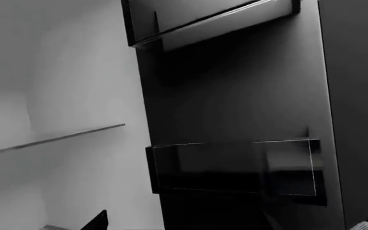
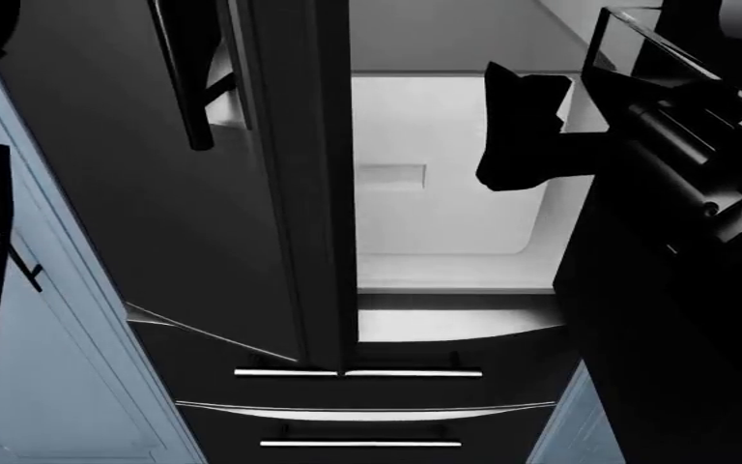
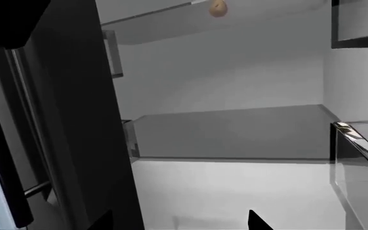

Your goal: Open the fridge doors

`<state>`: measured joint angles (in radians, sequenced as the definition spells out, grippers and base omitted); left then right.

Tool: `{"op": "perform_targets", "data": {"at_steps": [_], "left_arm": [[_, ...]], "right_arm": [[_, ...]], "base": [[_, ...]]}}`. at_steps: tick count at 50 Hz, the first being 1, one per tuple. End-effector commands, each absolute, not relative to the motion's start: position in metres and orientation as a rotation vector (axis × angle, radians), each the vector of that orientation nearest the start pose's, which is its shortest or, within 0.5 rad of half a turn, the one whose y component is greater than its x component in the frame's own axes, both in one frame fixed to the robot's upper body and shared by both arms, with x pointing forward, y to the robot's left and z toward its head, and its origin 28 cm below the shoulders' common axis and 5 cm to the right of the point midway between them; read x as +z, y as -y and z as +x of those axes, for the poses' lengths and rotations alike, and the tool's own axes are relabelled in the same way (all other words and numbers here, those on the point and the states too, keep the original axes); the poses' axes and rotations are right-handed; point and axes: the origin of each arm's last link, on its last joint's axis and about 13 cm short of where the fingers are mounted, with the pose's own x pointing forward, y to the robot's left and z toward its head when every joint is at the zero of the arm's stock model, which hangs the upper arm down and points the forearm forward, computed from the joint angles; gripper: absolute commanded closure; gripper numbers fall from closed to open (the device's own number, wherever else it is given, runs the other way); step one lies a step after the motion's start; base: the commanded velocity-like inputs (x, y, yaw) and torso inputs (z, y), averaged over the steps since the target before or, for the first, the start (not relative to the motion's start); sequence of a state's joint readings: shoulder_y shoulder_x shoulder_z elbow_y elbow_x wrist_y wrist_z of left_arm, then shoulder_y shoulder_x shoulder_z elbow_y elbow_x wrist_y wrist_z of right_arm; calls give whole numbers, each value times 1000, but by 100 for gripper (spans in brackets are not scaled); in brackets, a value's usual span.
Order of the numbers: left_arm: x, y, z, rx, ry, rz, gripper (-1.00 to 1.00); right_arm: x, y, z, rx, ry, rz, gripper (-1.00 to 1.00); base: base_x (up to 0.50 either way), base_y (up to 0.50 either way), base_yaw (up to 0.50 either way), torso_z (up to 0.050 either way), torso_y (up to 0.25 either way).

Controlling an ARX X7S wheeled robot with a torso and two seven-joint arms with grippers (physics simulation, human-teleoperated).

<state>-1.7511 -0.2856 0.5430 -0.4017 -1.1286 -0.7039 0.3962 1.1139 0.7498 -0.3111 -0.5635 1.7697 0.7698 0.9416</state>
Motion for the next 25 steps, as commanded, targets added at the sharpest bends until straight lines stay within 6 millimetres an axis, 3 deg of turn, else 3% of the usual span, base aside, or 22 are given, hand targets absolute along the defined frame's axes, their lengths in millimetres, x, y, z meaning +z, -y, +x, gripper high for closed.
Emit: {"op": "perform_targets", "data": {"at_steps": [1, 8, 14, 19, 25], "left_arm": [[445, -179, 324, -1200, 359, 16, -100], [446, -172, 298, -1530, 392, 79, -100], [448, -166, 292, -1648, 390, 70, -100], [451, -159, 301, -1634, 375, 84, -100], [458, -148, 333, -1518, 338, 65, -100]], "right_arm": [[317, 115, 209, 320, 105, 158, -100], [316, 114, 210, 330, 98, 168, -100], [316, 114, 209, 332, 96, 172, -100], [316, 113, 207, 336, 93, 175, -100], [315, 113, 206, 340, 91, 179, -100]], "base": [[0, 0, 0, 0, 0], [0, 0, 0, 0, 0], [0, 0, 0, 0, 0], [0, 0, 0, 0, 0], [0, 0, 0, 0, 0]]}}
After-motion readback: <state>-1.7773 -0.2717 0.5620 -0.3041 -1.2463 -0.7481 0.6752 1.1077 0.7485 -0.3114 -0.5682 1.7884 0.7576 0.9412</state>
